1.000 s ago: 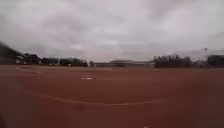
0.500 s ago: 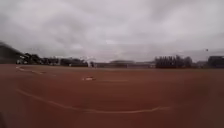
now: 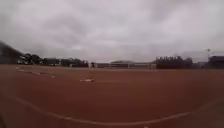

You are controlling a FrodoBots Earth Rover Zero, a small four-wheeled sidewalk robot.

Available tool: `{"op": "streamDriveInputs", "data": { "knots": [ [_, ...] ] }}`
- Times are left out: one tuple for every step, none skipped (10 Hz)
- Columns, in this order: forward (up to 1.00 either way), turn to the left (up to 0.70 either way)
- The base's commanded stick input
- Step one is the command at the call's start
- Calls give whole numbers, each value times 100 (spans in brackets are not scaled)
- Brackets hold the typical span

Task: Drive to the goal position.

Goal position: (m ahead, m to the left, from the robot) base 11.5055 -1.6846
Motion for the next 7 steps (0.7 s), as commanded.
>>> {"op": "streamDriveInputs", "data": {
  "knots": [
    [65,0],
    [65,0],
    [65,0],
    [65,0],
    [65,0],
    [64,0],
    [65,0]
  ]
}}
